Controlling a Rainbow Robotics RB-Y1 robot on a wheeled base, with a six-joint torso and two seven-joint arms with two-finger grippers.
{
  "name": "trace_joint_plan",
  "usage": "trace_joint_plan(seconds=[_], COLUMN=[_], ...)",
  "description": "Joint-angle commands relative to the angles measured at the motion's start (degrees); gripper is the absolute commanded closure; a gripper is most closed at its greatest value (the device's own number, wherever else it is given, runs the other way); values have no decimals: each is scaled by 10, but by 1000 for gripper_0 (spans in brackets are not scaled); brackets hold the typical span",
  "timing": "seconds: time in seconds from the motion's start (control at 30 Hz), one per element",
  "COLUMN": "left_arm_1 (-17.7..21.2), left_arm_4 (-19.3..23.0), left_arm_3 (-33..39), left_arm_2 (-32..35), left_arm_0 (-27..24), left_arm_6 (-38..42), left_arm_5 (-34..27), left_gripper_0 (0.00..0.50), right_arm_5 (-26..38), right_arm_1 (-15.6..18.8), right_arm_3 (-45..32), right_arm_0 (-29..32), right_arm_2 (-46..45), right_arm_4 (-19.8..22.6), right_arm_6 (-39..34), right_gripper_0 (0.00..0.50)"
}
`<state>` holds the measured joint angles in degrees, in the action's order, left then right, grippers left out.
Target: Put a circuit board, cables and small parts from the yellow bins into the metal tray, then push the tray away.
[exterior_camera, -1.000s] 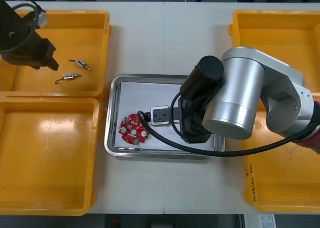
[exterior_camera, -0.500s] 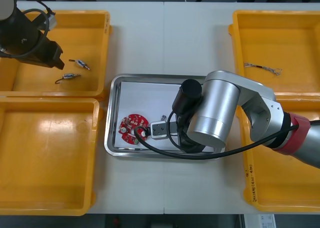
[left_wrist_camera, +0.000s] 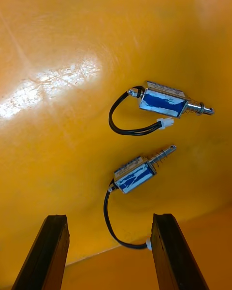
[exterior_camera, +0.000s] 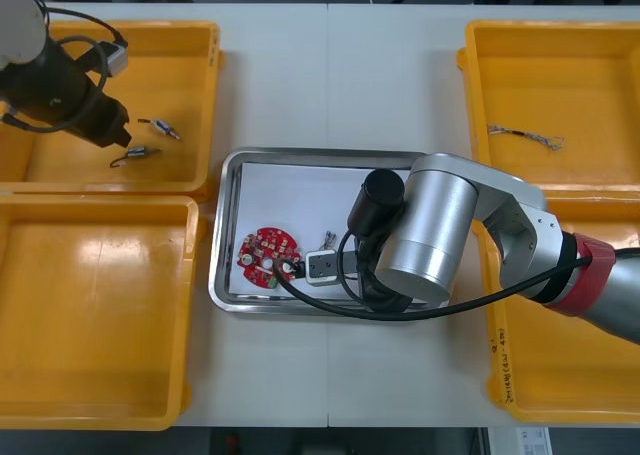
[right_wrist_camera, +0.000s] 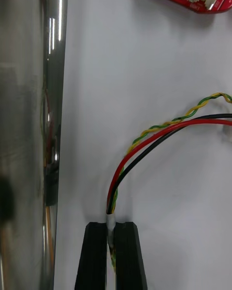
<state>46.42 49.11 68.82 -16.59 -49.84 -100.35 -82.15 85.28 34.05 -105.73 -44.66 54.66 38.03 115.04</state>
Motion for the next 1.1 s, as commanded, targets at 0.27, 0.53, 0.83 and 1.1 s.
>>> trace_joint_plan(seconds=[0.27, 0.53, 0.83, 1.1], left_arm_1=[-26, -39, -40, -40], left_arm_4=[3, 3, -1, -1], left_arm_3=[-18, -40, -56, -68], left_arm_2=[-42, -58, -84, -85], left_arm_0=[-31, -31, -31, -31], left_arm_6=[19, 17, 18, 17], left_arm_5=[46, 76, 109, 119], left_gripper_0=[0, 0, 0, 0], right_arm_5=[-3, 18, 115, 223], right_arm_1=[-13, -32, -60, -69], right_arm_3=[-23, -24, -55, -97], right_arm_0=[5, 5, 5, 5], right_arm_2=[-21, -69, -176, -273], right_arm_4=[-13, -12, -13, -13], right_arm_6=[4, 6, 3, 3], right_gripper_0=[70, 68, 67, 67])
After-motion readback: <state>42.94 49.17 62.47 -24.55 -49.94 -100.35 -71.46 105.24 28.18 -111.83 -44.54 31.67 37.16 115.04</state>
